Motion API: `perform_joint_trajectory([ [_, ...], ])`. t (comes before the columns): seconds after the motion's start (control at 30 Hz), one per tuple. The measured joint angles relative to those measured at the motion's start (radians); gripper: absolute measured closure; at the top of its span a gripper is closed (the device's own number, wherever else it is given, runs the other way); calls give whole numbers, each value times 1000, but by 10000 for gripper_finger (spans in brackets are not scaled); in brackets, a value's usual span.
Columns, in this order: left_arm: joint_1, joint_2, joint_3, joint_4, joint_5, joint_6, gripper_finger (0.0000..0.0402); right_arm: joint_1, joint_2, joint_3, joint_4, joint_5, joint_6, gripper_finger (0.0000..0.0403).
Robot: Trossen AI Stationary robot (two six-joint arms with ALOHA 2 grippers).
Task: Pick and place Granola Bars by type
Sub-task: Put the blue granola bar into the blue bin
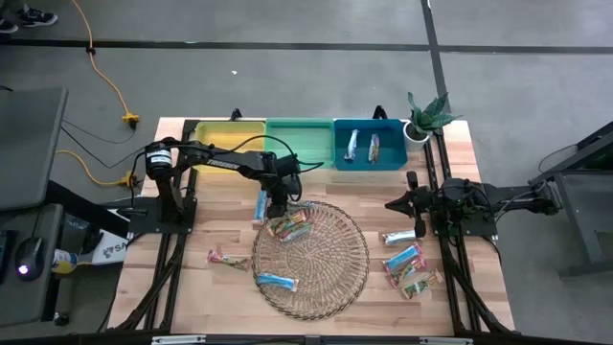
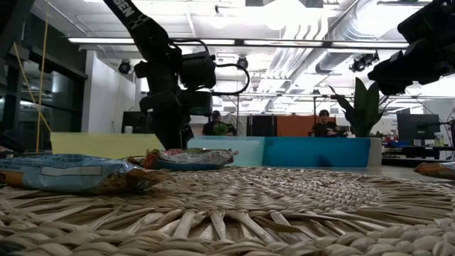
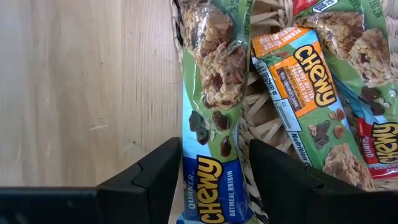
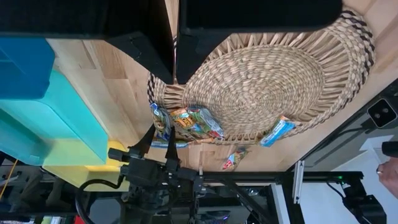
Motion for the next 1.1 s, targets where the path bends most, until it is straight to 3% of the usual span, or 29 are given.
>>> perform_joint_trajectory([
  [0.17,0,1,0,1,-1,0,222,0,0,0,0,0,0,402],
  [0.53,0,2,-1,3,1,-1,321,0,0,0,0,0,0,402],
  [0.73,-3,5,27,-34,10,-21,331,0,0,0,0,0,0,402],
  [1.1,-2,4,208,-138,-21,-12,333,0,0,-2,0,0,0,402],
])
